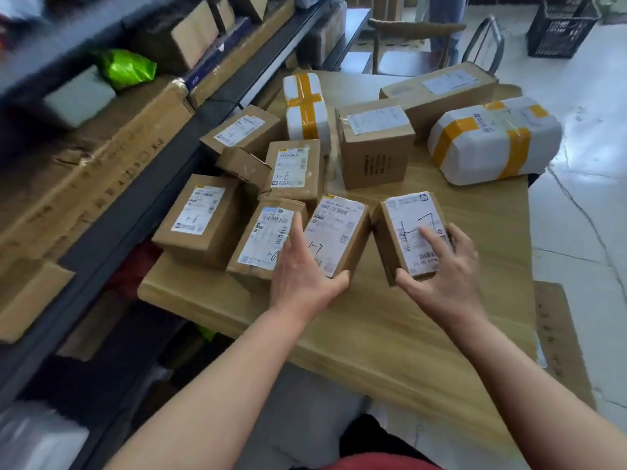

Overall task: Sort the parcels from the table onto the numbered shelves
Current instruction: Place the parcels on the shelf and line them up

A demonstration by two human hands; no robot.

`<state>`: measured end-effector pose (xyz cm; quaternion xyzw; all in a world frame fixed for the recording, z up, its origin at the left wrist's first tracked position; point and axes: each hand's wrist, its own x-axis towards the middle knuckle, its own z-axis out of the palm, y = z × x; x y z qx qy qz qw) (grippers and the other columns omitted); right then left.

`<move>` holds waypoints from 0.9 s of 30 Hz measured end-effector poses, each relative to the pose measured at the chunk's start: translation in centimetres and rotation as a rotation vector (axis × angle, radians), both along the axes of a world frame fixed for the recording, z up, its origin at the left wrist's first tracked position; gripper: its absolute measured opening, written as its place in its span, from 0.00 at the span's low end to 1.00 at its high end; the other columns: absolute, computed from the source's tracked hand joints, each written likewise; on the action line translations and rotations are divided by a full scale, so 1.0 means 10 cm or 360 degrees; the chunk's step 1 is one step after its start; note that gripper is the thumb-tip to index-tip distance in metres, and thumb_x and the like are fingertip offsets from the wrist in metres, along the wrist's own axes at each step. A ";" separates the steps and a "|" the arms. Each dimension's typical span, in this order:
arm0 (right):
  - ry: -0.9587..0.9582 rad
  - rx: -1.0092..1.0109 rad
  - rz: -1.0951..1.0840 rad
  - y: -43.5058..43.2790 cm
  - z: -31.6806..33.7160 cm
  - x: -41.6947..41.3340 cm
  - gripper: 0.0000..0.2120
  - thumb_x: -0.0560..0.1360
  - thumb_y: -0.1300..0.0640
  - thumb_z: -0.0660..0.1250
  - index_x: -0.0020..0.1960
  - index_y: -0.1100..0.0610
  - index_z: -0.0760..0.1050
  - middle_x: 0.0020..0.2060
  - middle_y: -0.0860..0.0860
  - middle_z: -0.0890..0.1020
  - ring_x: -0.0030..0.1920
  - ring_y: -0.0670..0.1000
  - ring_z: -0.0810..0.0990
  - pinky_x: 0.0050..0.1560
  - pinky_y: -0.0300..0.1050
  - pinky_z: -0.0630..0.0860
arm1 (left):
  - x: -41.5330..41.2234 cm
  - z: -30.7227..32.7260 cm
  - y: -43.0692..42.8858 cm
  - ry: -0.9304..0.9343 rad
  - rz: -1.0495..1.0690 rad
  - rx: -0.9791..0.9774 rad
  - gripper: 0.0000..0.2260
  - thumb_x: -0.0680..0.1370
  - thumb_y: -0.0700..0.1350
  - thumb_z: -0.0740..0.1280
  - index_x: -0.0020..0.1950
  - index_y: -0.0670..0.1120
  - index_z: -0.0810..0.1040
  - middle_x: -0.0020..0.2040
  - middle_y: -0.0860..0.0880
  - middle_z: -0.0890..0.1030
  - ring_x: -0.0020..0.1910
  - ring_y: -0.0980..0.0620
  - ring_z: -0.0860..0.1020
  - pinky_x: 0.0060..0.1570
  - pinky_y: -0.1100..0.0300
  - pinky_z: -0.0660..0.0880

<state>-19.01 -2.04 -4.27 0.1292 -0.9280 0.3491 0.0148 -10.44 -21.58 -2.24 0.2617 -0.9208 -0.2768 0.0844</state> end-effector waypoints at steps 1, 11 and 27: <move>0.0019 -0.0017 0.0073 -0.13 0.04 0.05 0.36 0.61 0.48 0.77 0.68 0.48 0.71 0.71 0.56 0.64 0.69 0.60 0.64 0.68 0.61 0.65 | 0.14 0.05 -0.08 0.0049 0.0058 0.0006 0.53 0.65 0.58 0.77 0.77 0.52 0.44 0.73 0.48 0.65 0.70 0.47 0.66 0.66 0.49 0.68; 0.0286 0.0121 0.0659 -1.27 0.66 1.43 0.37 0.63 0.43 0.74 0.70 0.44 0.69 0.73 0.52 0.59 0.70 0.58 0.59 0.68 0.58 0.59 | 2.27 0.36 -0.68 0.0414 0.0809 0.0349 0.47 0.64 0.57 0.78 0.76 0.52 0.57 0.68 0.53 0.71 0.66 0.55 0.71 0.67 0.55 0.70; 0.0087 0.0198 0.1631 -1.89 0.52 4.29 0.38 0.65 0.42 0.73 0.72 0.43 0.64 0.75 0.48 0.56 0.71 0.56 0.59 0.70 0.60 0.60 | 5.57 0.33 -0.35 0.0229 0.1650 0.0067 0.50 0.63 0.58 0.77 0.77 0.52 0.52 0.72 0.52 0.68 0.70 0.51 0.67 0.66 0.49 0.69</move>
